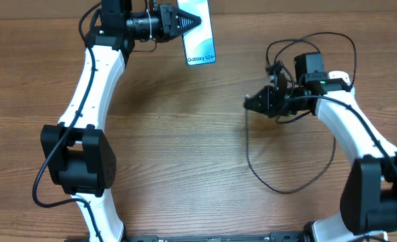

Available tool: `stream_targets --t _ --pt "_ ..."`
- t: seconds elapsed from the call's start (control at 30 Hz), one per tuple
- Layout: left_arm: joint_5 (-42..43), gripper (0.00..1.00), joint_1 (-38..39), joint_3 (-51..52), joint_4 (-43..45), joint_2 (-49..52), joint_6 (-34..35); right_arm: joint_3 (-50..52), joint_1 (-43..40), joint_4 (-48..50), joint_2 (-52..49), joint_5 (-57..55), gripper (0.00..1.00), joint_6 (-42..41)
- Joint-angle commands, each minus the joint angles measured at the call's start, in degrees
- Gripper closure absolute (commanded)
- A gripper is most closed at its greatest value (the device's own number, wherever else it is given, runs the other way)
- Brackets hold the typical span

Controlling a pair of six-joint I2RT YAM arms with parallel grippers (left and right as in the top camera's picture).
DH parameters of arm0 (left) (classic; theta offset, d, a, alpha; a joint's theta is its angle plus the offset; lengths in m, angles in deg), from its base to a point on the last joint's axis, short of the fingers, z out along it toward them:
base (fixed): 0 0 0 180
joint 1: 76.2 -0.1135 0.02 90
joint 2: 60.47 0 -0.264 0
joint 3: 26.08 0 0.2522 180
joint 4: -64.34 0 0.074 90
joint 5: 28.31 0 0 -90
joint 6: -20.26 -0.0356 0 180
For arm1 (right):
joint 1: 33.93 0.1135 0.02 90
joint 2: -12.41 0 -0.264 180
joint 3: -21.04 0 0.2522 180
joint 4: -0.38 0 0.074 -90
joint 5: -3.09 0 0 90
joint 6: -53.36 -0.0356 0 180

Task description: Plug charger to phone and switch on socket

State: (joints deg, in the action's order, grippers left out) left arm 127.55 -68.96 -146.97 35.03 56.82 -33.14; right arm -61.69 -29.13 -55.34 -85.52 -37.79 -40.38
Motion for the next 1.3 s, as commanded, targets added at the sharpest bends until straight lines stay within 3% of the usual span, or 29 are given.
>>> stream_targets --t 0.0,0.13,0.5,0.63,1.27 --pt "6.0 0.96 1.5 -0.7 5.8 -0.7 4.5 -0.6 -0.1 3.4 0.4 29.9 0.96 8.1" --pt "6.2 0.96 4.1 -0.7 12.5 -0.7 10.0 -0.6 -0.1 10.3 0.4 40.8 0.96 8.0" --pt "5.3 0.96 6.0 -0.7 12.8 -0.7 11.9 -0.7 0.5 28.7 0.4 40.8 0.96 -10.4" --pt "5.3 0.96 6.1 -0.7 12.8 -0.7 16.3 -0.7 1.2 34.7 0.4 40.8 0.96 -16.1" --pt "4.2 0.96 8.4 -0.7 12.8 -0.7 16.9 -0.7 1.2 36.8 0.4 37.5 0.96 -17.6"
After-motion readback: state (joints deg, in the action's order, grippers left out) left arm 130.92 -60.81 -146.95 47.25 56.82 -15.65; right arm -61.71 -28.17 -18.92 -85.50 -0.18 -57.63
